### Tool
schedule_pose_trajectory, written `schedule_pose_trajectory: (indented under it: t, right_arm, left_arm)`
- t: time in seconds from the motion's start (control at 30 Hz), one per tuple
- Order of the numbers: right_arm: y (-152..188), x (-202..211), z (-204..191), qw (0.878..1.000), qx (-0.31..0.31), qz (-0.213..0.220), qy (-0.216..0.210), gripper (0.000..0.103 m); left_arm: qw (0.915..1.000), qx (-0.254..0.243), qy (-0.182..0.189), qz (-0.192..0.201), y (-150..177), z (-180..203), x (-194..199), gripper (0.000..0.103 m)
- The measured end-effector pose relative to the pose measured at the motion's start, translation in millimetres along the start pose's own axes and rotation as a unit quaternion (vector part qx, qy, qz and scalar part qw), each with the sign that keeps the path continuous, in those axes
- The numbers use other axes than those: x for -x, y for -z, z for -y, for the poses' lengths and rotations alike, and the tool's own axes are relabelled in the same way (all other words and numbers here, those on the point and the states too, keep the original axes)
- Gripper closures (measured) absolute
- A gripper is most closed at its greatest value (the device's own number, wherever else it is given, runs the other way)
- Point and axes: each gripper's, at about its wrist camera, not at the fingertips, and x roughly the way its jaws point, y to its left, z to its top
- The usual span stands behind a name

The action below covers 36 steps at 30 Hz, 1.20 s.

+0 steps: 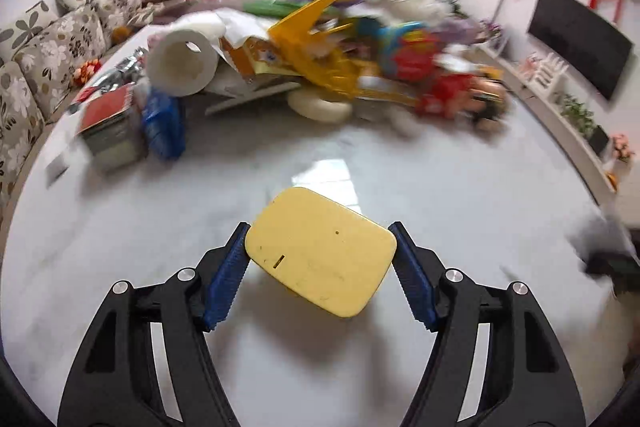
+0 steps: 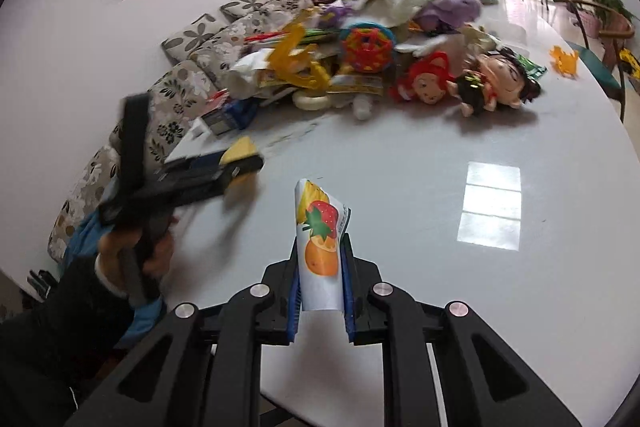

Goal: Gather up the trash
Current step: 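Lower the juice pouch and yellow block into the quilted bin and open both tools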

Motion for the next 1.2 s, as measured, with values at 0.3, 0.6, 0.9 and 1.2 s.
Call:
schedule_pose_trajectory:
  t: [0.3,0.6,0.9,1.2]
  right_arm:
    - [77.4,35.6,-78.0,0.997,0.058,-0.024,-0.042,0.085]
    - [179.5,-50.5,-68.3,0.987,0.046,-0.151,0.009,0.085]
    - [232.3,-141.1,-39.3,0.967,0.039,-0.244,0.057,0.046]
    - [222.6,-119.4,-45.6,0.974,0.045,-0.215,0.052,0.045]
  left_arm:
    - [0.9966,-0.076,0.016,0.028,117.2,51.8,138.0,0.036]
    - [0.9887,-0.055,-0.005,-0.139,215.2,36.8,43.1,0.035]
    - [0.9488,-0.048,-0.062,-0.306,273.9,37.3,-60.8,0.026]
    - [0.9558,-0.056,-0.073,-0.279,268.7,39.6,-50.2,0.021]
